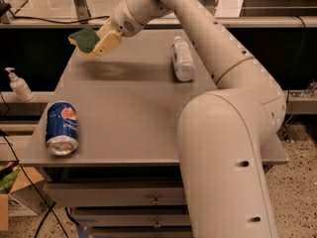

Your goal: Move sponge near pepsi can

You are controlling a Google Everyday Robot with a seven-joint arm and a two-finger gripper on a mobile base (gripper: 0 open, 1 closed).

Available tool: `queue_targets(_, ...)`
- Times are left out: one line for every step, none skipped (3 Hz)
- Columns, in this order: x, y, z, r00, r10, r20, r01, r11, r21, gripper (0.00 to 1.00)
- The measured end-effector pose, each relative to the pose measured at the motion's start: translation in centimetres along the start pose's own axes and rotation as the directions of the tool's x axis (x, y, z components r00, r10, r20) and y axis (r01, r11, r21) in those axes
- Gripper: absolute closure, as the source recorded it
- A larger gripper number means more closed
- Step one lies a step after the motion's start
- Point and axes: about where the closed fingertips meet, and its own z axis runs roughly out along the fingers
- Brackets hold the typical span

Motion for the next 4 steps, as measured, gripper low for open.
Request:
queue_targets(0.2,0.8,0.1,0.999,-0.001,-0.039,0.0,0.9997,-0.025,1.0)
queue_targets(0.6,2.4,-0.5,0.997,-0.001,-0.081,-0.002,0.9991,-0.043,1.0)
queue_targets(1.2,5.4,-0.4,0.993,-0.016,-0.117,0.003,0.9939,-0.11,1.0)
queue_targets(1.6,8.5,0.3,0.988,-0.053,-0.146,0.022,0.9783,-0.206,0.85)
